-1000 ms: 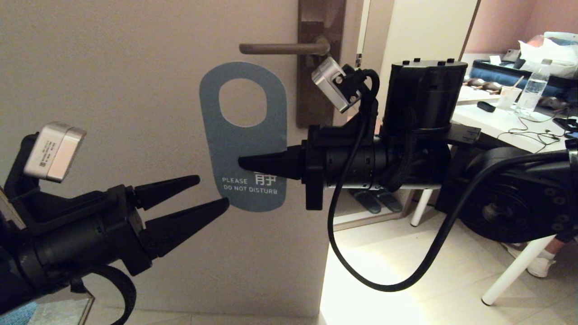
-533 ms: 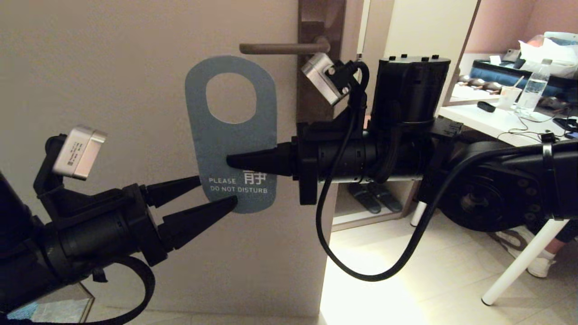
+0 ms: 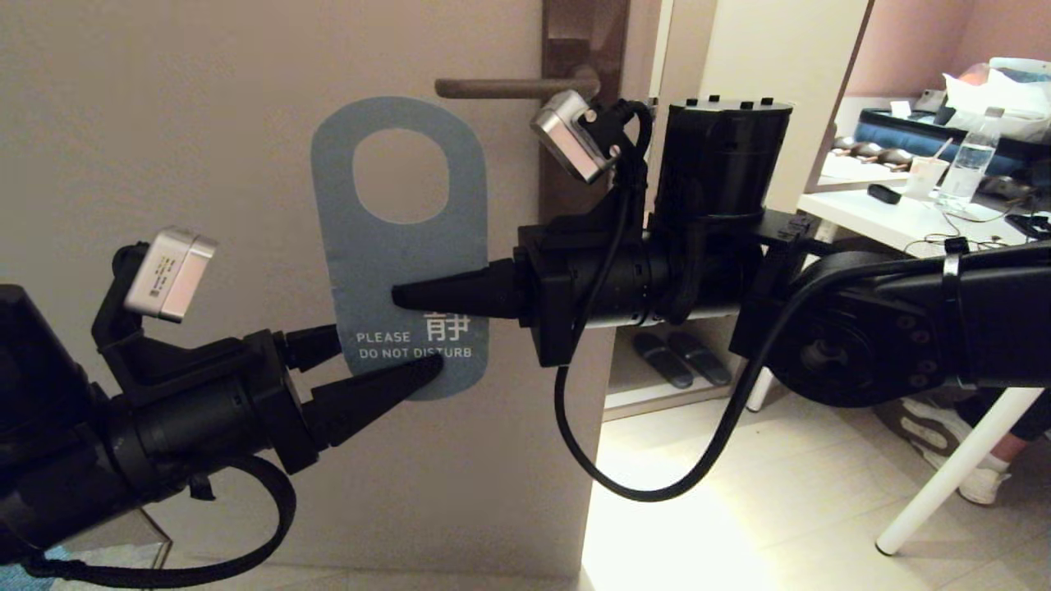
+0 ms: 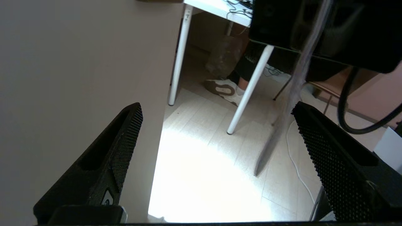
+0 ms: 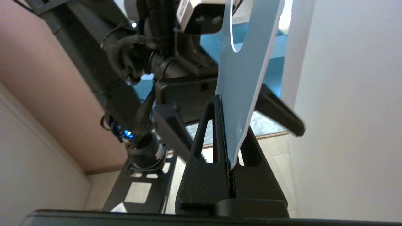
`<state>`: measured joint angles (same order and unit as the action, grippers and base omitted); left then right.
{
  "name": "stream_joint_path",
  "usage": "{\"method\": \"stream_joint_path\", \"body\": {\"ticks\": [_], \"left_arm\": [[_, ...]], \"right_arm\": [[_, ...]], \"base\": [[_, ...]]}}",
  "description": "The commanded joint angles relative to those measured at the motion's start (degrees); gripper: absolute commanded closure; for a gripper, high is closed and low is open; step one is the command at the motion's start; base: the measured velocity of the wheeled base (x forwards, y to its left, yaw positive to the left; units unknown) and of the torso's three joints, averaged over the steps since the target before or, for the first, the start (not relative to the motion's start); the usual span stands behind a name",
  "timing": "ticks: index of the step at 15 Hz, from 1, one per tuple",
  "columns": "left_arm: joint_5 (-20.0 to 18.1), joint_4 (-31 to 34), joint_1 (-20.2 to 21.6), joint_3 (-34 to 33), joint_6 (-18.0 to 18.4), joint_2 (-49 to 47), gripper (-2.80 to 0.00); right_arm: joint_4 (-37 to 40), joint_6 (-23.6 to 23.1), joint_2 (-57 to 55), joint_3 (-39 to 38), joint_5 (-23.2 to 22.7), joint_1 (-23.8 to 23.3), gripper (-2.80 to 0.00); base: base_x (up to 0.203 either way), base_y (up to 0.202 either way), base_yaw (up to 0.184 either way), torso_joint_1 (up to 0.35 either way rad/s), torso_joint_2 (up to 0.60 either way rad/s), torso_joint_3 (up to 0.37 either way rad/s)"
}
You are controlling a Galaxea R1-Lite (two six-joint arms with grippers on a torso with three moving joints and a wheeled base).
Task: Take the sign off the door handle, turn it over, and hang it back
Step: Hand it to the other hand
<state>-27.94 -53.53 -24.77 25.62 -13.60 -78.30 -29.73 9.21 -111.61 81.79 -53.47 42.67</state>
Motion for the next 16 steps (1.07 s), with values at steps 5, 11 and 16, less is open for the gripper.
{"method": "stream_joint_path", "body": {"ticks": [5,11,16], "left_arm": [[-3.17,-0.26,0.34,-0.57,-0.2,-0.27,-2.8],[-11.05,-0.35,0.61,-1.13,-0.2,-0.1,-2.8],[-12.31,-0.41,1.57,-0.75,-0.2,-0.1,-2.8]], "right_arm": [[-0.15,1.3,-0.62,-0.23,-3.96,0.05,0.0],[-0.15,2.18,-0.54,-0.43,-7.73,-0.08,0.0],[-0.79,1.69,0.13,-3.3,-7.7,-0.04,0.0]], "base": [[0.0,0.0,0.0,0.0,0.0,0.0],[0.0,0.0,0.0,0.0,0.0,0.0],[0.0,0.0,0.0,0.0,0.0,0.0]]}}
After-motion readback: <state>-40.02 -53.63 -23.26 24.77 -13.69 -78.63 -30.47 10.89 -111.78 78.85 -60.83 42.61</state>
